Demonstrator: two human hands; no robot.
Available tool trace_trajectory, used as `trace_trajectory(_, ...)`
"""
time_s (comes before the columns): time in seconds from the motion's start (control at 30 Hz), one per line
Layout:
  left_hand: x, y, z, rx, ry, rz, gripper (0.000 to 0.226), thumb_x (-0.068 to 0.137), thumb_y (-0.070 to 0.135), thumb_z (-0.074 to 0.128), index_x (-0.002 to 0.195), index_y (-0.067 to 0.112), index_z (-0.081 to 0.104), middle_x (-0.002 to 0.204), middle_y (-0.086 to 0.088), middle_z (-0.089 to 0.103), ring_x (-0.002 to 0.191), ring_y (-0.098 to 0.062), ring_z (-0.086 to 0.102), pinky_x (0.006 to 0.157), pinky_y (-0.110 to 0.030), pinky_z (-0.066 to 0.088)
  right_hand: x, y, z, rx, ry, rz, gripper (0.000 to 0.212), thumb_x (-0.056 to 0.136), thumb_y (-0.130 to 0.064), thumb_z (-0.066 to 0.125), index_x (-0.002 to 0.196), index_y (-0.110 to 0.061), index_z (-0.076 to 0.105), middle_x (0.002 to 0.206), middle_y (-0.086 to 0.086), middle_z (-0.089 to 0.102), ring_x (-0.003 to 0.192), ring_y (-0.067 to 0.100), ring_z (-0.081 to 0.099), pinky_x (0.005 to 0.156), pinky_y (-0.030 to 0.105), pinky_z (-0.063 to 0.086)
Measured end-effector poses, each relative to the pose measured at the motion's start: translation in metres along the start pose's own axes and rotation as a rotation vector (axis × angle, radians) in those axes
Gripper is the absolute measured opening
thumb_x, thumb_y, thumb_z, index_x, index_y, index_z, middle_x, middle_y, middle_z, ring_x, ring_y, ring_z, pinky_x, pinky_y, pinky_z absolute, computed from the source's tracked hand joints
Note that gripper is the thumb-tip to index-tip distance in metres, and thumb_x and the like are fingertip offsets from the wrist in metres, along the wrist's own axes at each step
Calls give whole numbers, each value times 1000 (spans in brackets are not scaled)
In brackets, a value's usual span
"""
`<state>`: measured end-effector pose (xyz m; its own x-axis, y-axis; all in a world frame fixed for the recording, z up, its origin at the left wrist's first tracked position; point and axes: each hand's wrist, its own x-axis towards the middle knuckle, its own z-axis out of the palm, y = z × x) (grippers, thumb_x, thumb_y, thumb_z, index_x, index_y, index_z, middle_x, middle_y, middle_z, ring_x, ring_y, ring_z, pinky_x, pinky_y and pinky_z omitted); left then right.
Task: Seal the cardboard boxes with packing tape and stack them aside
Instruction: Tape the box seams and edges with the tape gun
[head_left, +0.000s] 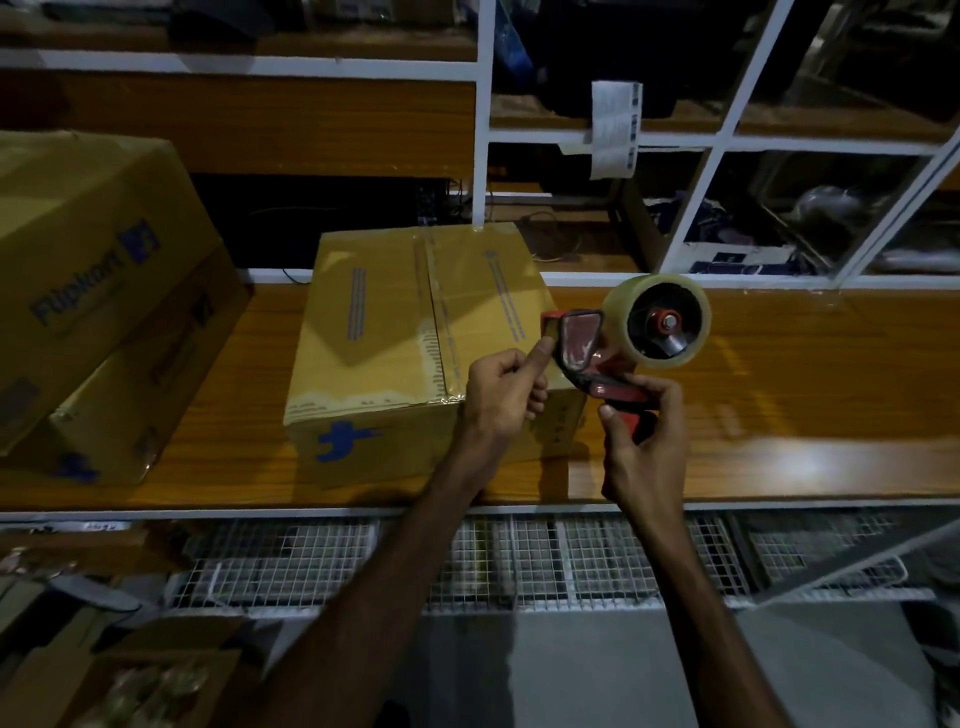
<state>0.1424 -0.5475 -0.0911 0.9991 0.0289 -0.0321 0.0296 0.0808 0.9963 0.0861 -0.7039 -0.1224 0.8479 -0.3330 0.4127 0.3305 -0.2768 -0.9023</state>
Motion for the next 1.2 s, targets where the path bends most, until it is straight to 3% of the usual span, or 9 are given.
trace_trajectory(0.27, -13, -5, -19, -254, -136, -124, 36, 85, 44, 73, 84, 8, 69, 80, -11, 70, 65, -20, 63, 62, -31, 51, -2, -2, 9, 2, 17, -20, 54, 97, -1, 69, 118, -48, 52, 124, 0, 62, 114, 26, 64, 93, 38, 56)
trace_trajectory(0.47, -26, -10, -31, -528, -281, -232, 20, 102, 13, 57, 114, 3, 70, 109, -12, 75, 89, -24, 67, 75, -36, 51, 3, -8, 15, 25, 26, -40, 46, 98, -1, 68, 120, -37, 53, 122, -3, 62, 110, 28, 65, 90, 35, 56)
trace_trajectory(0.53, -29, -9, -38, -653, -350, -270, 29, 100, 10, 52, 122, 2, 70, 119, -15, 72, 98, -28, 67, 81, -40, 51, 4, -9, 15, 38, 23, -46, 41, 98, 1, 67, 123, -28, 53, 122, -2, 62, 109, 28, 65, 91, 36, 55)
trace_trajectory(0.6, -30, -3, -42, -741, -383, -344, 44, 95, 24, 48, 124, -1, 69, 126, -20, 68, 102, -33, 66, 85, -44, 49, 5, -11, 16, 48, 26, -54, 40, 98, 2, 67, 124, -25, 53, 121, -2, 62, 109, 28, 65, 91, 35, 55)
trace_trajectory(0.73, -28, 14, -42, -653, -302, -473, 56, 89, 55, 63, 106, 2, 72, 110, -19, 72, 94, -32, 68, 83, -46, 51, 8, -15, 17, 36, 23, -70, 48, 98, 1, 67, 120, -39, 52, 121, 6, 62, 107, 32, 66, 88, 40, 55)
trace_trajectory(0.87, -28, 26, -46, -595, -260, -520, 15, 91, 21, 70, 83, 8, 68, 94, -11, 72, 84, -25, 68, 77, -41, 57, 9, -23, 17, 42, -19, -109, 51, 97, 7, 64, 120, -37, 51, 121, 11, 60, 107, 31, 65, 86, 31, 53)
trace_trajectory(0.97, -30, 29, -51, -651, -262, -526, 13, 93, 10, 64, 80, 7, 66, 91, -12, 72, 81, -26, 68, 75, -41, 58, 10, -27, 21, 42, -42, -124, 44, 97, 10, 62, 122, -24, 51, 122, 12, 58, 109, 29, 64, 86, 24, 51)
trace_trajectory(1.03, -33, 31, -56, -670, -257, -512, 14, 94, 9, 60, 80, 7, 63, 90, -13, 72, 81, -28, 68, 76, -42, 57, 9, -28, 26, 30, -57, -124, 41, 98, 9, 61, 124, -20, 49, 124, 13, 57, 110, 29, 63, 87, 27, 52)
trace_trajectory(1.2, -34, 39, -74, -594, -213, -407, 15, 99, 14, 61, 86, 8, 59, 91, -13, 72, 81, -28, 73, 75, -40, 60, 6, -28, 40, -12, -104, -150, 46, 101, 3, 58, 126, -34, 46, 126, 11, 57, 115, 26, 62, 94, 43, 55)
